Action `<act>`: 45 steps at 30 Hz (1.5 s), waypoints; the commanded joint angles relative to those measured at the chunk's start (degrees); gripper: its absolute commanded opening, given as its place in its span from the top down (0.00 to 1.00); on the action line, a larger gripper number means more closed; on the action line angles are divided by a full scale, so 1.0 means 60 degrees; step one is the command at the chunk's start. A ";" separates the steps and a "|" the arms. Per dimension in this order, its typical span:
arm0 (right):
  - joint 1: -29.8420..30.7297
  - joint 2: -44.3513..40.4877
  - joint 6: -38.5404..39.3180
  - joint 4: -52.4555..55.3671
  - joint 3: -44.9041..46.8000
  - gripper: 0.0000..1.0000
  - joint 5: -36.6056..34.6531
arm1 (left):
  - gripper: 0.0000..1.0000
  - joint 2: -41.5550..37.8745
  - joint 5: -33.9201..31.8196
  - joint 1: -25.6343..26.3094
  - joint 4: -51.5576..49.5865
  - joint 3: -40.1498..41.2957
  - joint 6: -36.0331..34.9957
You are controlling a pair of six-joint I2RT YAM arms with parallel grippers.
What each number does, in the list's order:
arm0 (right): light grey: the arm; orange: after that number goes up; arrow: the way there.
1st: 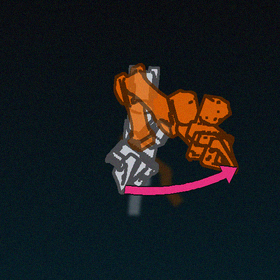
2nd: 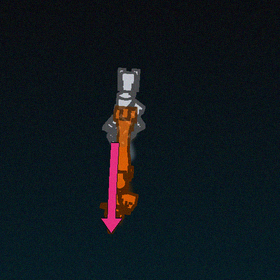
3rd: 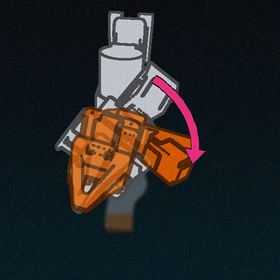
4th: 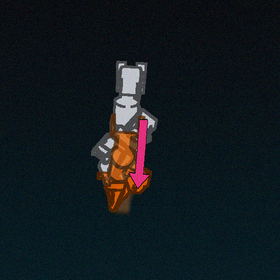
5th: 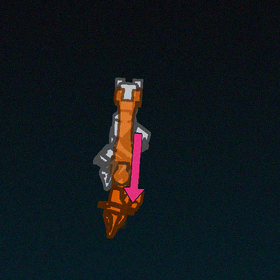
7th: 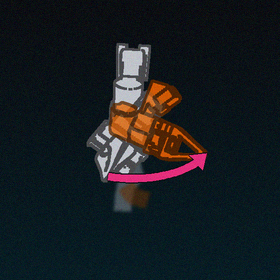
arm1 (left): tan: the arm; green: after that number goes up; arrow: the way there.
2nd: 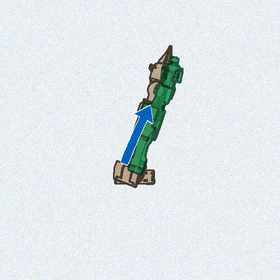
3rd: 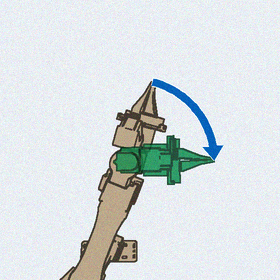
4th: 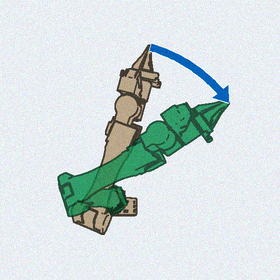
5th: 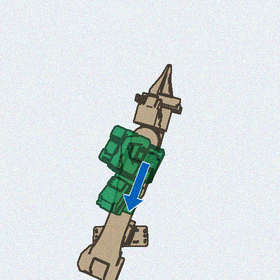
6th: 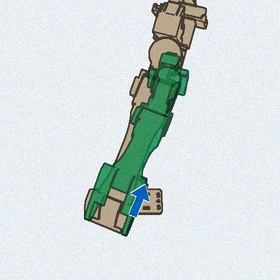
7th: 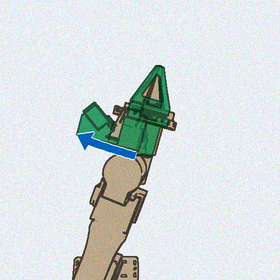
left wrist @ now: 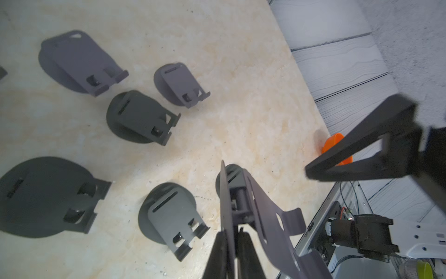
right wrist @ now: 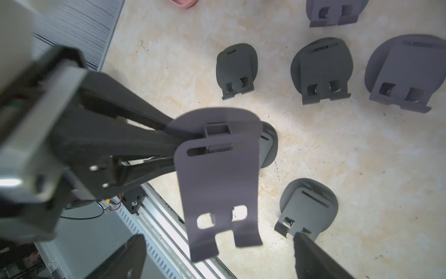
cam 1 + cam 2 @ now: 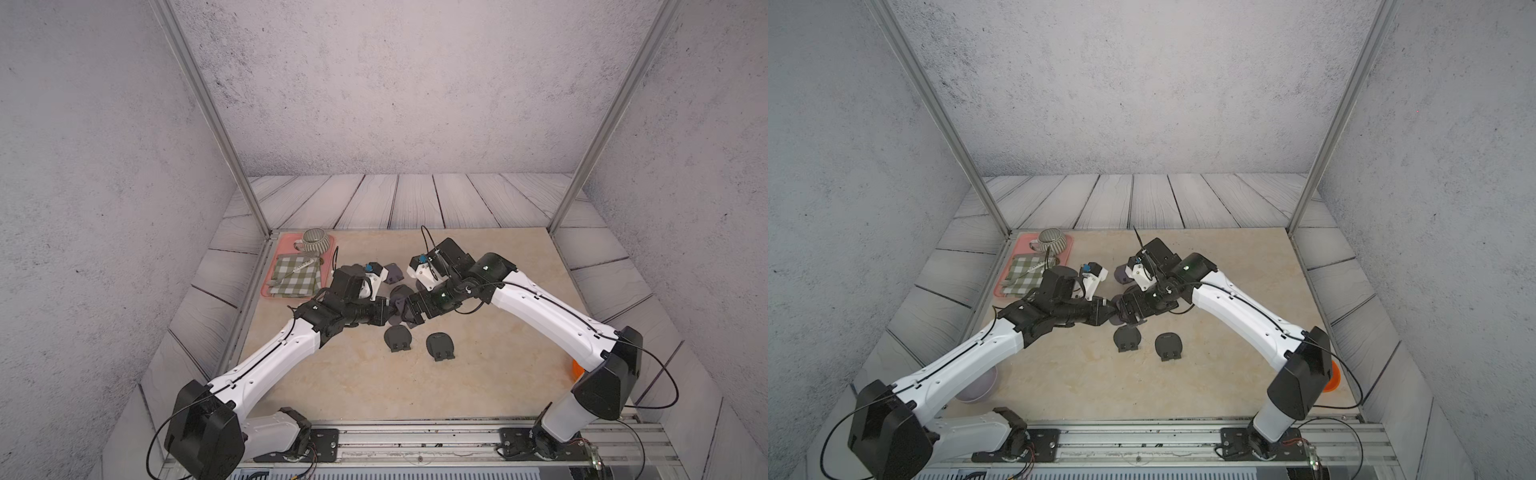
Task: Open the phone stand
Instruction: Pick up the phone stand at the center of the board, then open the phone stand.
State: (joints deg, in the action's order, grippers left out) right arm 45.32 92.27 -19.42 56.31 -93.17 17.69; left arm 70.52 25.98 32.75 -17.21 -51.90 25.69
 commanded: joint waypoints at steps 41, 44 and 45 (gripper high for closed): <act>-0.0039 0.0488 0.0039 -0.0912 0.0267 0.44 0.1053 | 1.00 -0.0329 0.2080 -0.0024 0.1234 0.0319 0.0529; -0.0038 0.0457 0.0021 -0.0839 0.0151 0.47 0.0899 | 1.00 -0.0259 0.1932 -0.0024 0.1302 0.0317 0.0779; -0.0039 0.0457 0.0028 -0.0795 0.0072 0.48 0.0828 | 1.00 -0.0241 0.1851 -0.0024 0.1315 0.0315 0.0887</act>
State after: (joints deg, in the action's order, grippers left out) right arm 44.88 95.59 -19.22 51.57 -91.55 23.18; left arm 68.69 37.39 32.53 -12.95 -48.90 29.17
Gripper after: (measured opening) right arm 0.613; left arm 0.091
